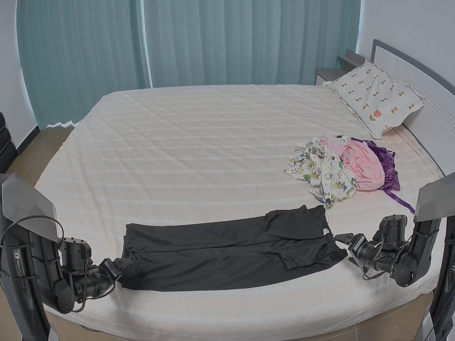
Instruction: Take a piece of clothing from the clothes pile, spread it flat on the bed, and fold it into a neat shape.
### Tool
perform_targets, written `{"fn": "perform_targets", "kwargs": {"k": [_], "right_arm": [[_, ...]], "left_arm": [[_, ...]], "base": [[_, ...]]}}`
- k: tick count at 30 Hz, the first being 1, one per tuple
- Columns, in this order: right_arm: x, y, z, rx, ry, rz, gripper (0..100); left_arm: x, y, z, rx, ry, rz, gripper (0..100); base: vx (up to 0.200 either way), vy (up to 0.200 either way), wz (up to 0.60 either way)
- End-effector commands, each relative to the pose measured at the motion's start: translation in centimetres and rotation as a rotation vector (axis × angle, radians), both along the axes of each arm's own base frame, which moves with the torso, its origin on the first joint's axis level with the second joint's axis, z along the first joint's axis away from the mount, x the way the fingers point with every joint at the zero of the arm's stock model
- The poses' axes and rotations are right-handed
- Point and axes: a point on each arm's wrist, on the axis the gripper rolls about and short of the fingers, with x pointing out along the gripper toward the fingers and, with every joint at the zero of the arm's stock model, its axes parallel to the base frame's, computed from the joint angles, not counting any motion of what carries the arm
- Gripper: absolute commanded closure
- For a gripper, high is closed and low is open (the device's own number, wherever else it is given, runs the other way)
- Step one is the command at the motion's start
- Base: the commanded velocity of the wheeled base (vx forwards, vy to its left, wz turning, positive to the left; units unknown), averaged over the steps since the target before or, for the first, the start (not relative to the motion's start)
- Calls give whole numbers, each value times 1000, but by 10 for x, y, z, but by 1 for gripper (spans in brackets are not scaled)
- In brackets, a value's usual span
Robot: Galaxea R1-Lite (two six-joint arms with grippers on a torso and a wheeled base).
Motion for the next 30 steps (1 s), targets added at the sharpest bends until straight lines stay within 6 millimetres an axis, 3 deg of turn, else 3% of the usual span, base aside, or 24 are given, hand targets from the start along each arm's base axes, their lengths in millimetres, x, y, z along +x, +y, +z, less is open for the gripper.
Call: {"fn": "perform_targets", "kwargs": {"k": [1, 9, 20, 30], "right_arm": [[0, 5, 0, 24, -5, 0, 0], [-1, 7, 2, 24, -22, 4, 0], [-6, 11, 0, 24, -20, 21, 0], [-7, 11, -1, 22, -20, 24, 0]], "left_arm": [[5, -6, -11, 18, 4, -8, 0], [30, -8, -8, 67, -146, 44, 0], [66, -13, -12, 243, -267, -109, 0], [65, -25, -26, 303, -231, -206, 0]], "base": [[0, 0, 0], [0, 0, 0], [0, 0, 0], [0, 0, 0]]}}
